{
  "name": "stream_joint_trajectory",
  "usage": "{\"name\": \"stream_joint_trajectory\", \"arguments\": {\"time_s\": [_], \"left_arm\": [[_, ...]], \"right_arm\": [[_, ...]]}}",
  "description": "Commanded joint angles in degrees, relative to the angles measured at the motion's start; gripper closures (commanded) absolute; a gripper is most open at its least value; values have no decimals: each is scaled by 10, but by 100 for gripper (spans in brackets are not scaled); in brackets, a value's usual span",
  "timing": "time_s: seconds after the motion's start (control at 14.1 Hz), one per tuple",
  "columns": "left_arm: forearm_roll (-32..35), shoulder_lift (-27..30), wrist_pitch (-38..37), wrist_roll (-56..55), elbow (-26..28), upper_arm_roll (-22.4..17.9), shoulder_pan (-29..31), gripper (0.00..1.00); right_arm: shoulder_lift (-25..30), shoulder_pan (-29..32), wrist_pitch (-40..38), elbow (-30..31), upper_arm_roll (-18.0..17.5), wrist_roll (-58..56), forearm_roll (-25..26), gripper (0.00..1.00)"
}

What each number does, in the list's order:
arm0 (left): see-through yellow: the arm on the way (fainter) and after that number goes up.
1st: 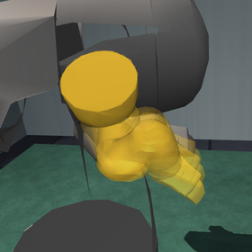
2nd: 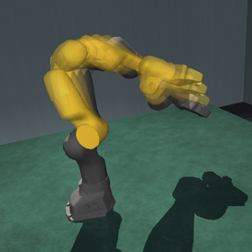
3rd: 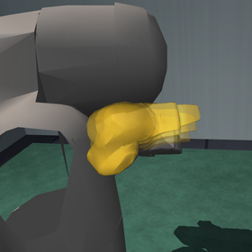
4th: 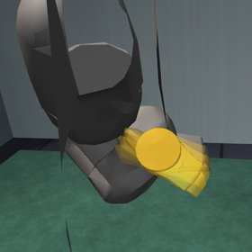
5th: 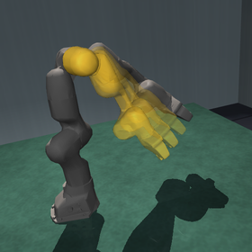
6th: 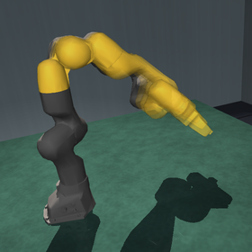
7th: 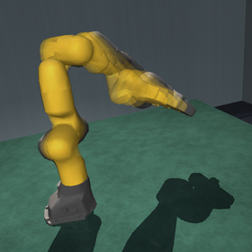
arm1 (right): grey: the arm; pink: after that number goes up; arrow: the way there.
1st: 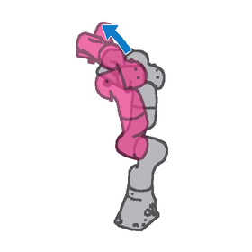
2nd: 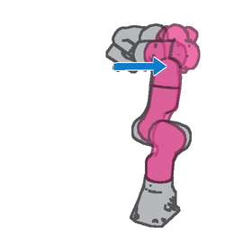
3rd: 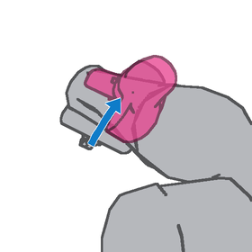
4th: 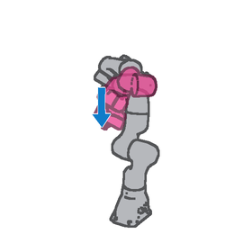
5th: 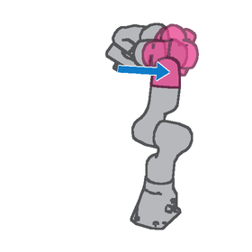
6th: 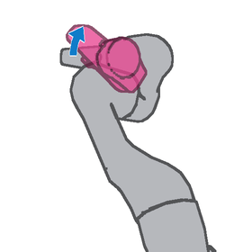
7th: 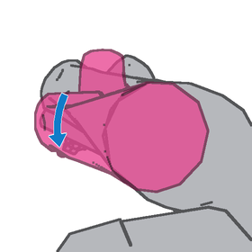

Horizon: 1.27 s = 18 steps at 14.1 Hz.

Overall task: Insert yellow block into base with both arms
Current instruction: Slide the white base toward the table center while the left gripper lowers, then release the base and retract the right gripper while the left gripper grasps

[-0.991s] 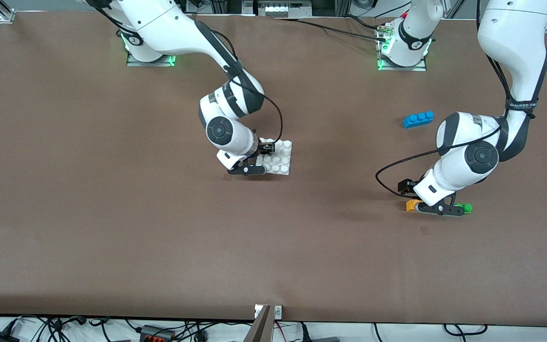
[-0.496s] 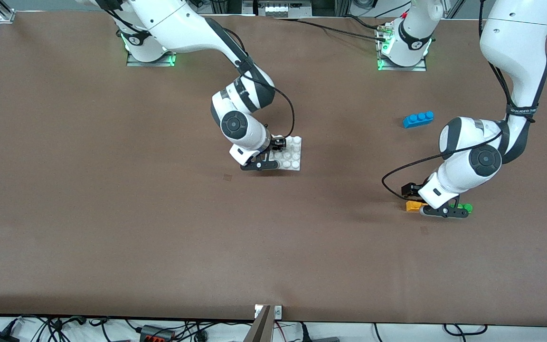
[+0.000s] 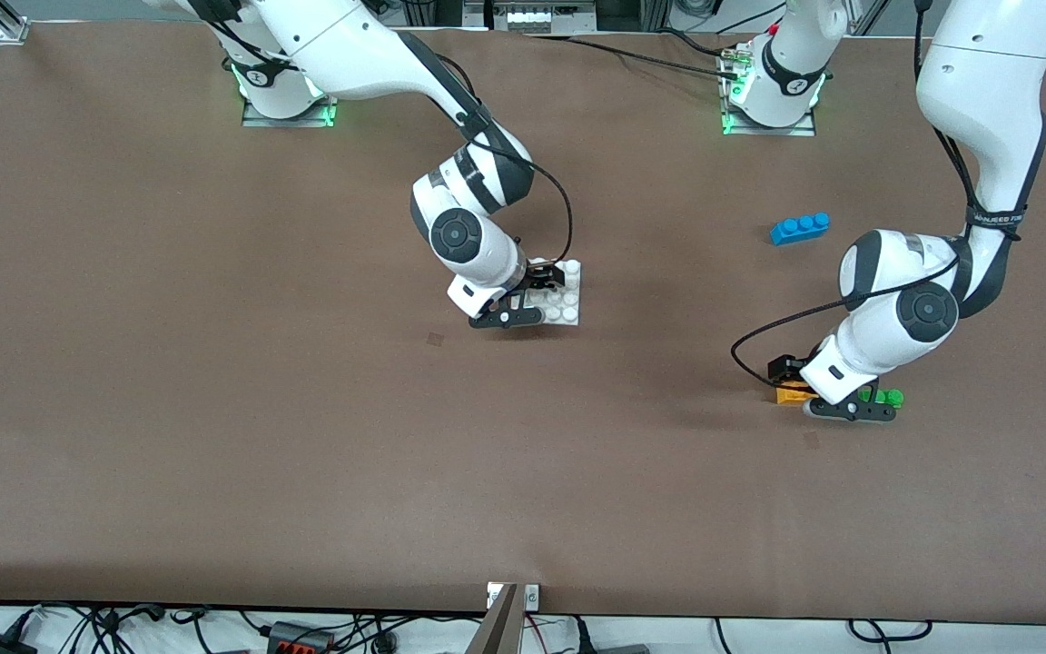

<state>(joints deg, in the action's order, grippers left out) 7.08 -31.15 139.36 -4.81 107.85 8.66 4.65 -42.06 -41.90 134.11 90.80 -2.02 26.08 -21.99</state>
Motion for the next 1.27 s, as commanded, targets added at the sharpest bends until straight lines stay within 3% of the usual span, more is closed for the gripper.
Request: {"name": "stream_joint_trajectory", "arguments": {"time_s": [0.0, 0.28, 0.57, 0.92, 1.2], "left_arm": [[15, -15, 2, 13, -22, 1, 7, 0], [15, -29, 2, 21, -34, 0, 14, 0], [14, -39, 2, 21, -40, 1, 14, 0], [15, -45, 2, 21, -43, 0, 14, 0], [14, -50, 2, 21, -43, 1, 14, 0]], "right_arm": [[61, 0, -90, 3, 37, -9, 25, 0], [148, 2, -259, 3, 107, -30, 121, 0], [219, 6, -387, 1, 211, -146, 147, 0], [290, 4, -458, -1, 353, -273, 151, 0], [327, 11, -523, -46, 416, -393, 201, 0]]}}
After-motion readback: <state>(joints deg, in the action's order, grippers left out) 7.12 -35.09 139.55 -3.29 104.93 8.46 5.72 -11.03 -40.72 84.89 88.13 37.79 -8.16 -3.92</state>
